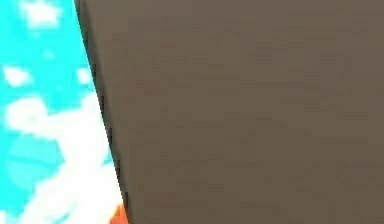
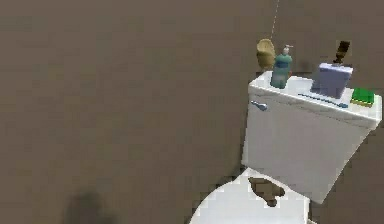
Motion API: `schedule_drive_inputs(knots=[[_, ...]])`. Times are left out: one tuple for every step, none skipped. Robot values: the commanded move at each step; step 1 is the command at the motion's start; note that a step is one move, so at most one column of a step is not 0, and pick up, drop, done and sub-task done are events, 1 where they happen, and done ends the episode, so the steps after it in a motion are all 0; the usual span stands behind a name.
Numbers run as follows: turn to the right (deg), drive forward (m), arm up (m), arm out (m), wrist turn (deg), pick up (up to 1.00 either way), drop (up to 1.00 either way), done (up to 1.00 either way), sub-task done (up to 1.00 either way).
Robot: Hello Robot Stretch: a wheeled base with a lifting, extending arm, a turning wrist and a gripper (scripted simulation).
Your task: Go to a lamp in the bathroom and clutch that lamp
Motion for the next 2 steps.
schedule_drive_inputs(knots=[[21.0,0.0,0.0,0.0,0.0,0.0,0.0,0.0,0.0],[0.0,0.0,0.5,0.0,0.0,0.0,0.0,0.0,0.0]])
